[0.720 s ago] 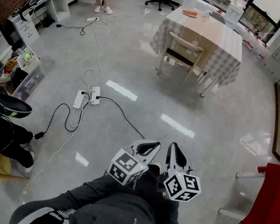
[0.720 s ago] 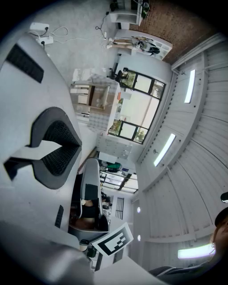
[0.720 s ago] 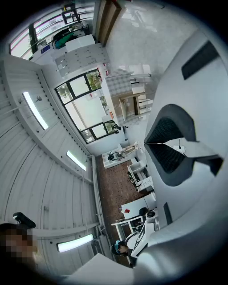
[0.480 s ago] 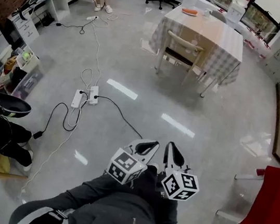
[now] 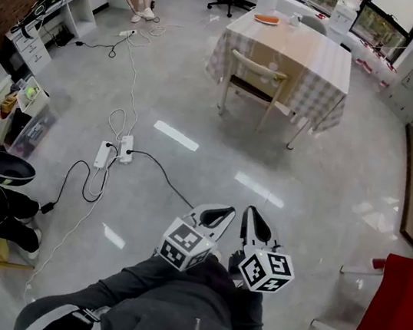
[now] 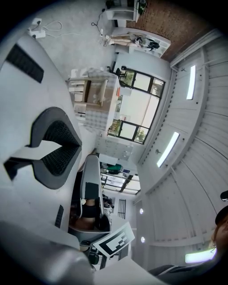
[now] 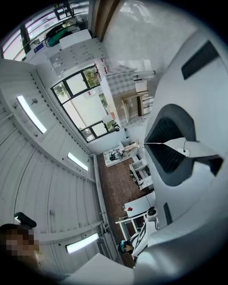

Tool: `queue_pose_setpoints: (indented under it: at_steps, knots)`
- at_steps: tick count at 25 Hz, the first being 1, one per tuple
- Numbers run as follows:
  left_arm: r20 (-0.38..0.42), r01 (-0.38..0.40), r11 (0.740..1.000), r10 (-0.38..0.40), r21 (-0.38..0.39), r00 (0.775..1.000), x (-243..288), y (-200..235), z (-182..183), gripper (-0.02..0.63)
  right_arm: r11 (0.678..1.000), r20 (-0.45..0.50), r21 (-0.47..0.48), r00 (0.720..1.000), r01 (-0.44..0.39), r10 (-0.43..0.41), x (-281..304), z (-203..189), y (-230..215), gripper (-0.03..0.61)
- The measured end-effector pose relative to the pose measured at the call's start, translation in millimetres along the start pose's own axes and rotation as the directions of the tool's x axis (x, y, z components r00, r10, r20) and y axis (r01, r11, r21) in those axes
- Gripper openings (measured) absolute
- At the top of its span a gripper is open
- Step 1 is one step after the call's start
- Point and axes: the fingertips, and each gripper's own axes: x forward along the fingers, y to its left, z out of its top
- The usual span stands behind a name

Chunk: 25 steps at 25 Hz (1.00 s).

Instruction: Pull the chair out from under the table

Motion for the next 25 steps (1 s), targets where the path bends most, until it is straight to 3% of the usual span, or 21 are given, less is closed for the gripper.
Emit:
queue_pose_setpoints:
  at_steps: [13, 25]
  knots:
    - [-0.013, -0.016, 1.0, 0.016, 0.005, 1.0, 81, -4, 9, 0.008, 1.0, -0.029, 0.013, 0.999, -0.017, 0.017, 18, 20, -74, 0.012]
    - [-0.037, 0.014, 1.0, -0.013, 0.02, 0.999, 109, -26, -1, 0.008, 0.998, -0.003, 0.056, 1.0, 0.013, -0.012, 2, 20, -109, 0.012]
